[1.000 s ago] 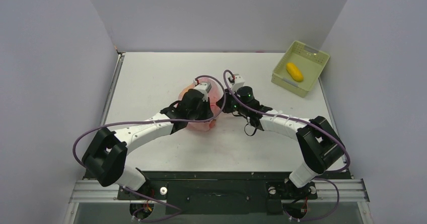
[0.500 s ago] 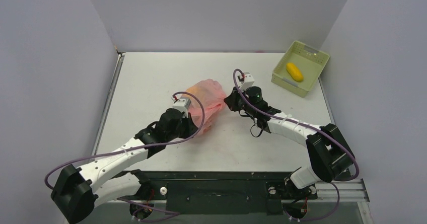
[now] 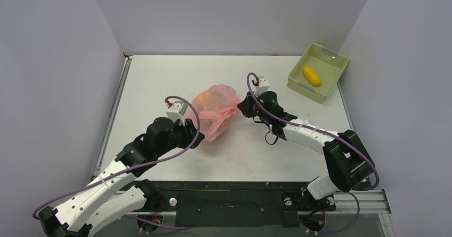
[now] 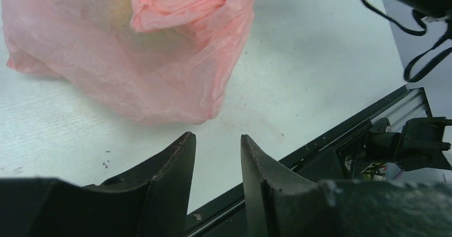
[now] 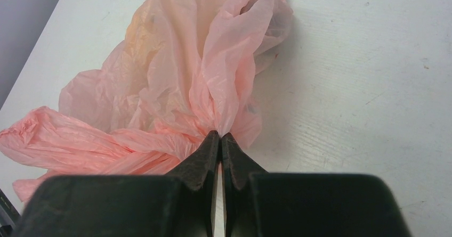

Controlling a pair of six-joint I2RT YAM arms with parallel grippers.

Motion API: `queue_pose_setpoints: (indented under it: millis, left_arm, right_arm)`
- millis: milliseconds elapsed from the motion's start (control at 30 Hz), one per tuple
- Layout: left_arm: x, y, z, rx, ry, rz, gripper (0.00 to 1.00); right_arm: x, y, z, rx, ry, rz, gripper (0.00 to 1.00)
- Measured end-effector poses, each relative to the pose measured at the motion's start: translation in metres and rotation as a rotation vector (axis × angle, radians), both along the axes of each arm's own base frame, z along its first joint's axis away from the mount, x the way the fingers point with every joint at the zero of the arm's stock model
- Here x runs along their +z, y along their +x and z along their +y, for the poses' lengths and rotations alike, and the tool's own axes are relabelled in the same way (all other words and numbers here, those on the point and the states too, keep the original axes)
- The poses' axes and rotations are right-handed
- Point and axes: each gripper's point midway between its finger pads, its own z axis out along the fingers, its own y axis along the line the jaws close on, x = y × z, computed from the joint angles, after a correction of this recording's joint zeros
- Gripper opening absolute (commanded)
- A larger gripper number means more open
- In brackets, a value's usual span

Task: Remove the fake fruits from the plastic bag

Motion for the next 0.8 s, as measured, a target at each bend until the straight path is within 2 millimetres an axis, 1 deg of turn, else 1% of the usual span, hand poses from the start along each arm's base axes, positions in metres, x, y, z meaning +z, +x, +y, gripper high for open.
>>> queue_pose_setpoints:
  millis: [100,200,300,367,433,533,633,800]
  left_arm:
    - [0.024,0.009,-0.01,-0.03,0.016,-0.018,0.34]
    - [0.045,0.029,-0.029,-0.064,0.056,-0.031,0.34]
    - [0.053,0.051,-0.046,-0.085,0.115,-0.033,0.33]
    - [0.051,0.069,-0.056,-0.089,0.186,-0.032,0.33]
    - [0.047,0.081,-0.063,-0.09,0.259,-0.037,0.33]
    - [0.04,0.094,-0.078,-0.11,0.379,-0.066,0.34]
    - [0.034,0.1,-0.092,-0.148,0.49,-0.112,0.36]
    - [0.017,0.1,-0.111,-0.206,0.654,-0.167,0.36]
  right_arm:
    - [-0.001,0.0,0.001,0.004,0.0,0.004,0.0]
    - [-0.001,-0.001,0.002,0.011,0.006,0.005,0.0]
    - [-0.001,-0.002,0.003,0.019,0.009,0.007,0.0]
    - [0.0,-0.003,0.004,0.023,0.011,0.008,0.0]
    - [0.0,-0.003,0.004,0.026,0.013,0.008,0.0]
    - [0.0,-0.003,0.004,0.026,0.017,0.009,0.0]
    - [0.002,-0.002,0.004,0.027,0.029,0.008,0.0]
    - [0.008,0.003,0.001,0.02,0.068,0.007,0.0]
